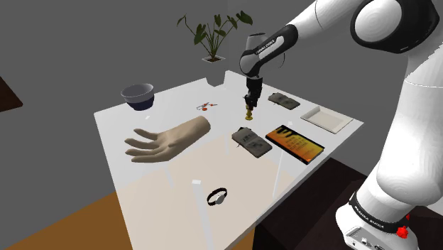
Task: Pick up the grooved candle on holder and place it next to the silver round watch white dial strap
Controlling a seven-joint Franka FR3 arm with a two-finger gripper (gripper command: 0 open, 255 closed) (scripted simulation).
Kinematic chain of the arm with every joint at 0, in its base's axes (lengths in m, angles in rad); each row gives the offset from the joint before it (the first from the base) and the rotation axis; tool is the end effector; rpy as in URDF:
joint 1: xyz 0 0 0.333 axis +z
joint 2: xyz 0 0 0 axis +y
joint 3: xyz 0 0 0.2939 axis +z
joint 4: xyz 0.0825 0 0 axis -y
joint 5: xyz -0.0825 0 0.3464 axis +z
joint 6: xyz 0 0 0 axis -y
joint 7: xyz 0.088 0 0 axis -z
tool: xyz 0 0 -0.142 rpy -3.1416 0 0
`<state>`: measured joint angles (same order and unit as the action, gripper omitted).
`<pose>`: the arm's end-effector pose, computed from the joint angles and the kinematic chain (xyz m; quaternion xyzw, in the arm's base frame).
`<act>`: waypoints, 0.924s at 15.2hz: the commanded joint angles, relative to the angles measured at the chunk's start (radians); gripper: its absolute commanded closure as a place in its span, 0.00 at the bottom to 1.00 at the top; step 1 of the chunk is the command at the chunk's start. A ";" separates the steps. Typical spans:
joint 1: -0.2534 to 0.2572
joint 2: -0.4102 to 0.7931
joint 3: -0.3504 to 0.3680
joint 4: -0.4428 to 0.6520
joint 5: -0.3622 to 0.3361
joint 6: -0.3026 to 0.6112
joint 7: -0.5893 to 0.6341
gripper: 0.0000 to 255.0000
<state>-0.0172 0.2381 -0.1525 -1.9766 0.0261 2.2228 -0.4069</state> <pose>0.5577 -0.0921 0.3174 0.9936 0.1127 0.0032 0.0088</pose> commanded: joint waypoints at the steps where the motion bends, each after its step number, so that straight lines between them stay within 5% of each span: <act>1: 0.000 0.001 0.000 0.000 0.000 0.000 0.000 1.00; 14: 0.002 -0.043 -0.003 0.041 -0.009 -0.084 0.005 1.00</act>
<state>-0.0146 0.2011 -0.1542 -1.9425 0.0182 2.1516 -0.4007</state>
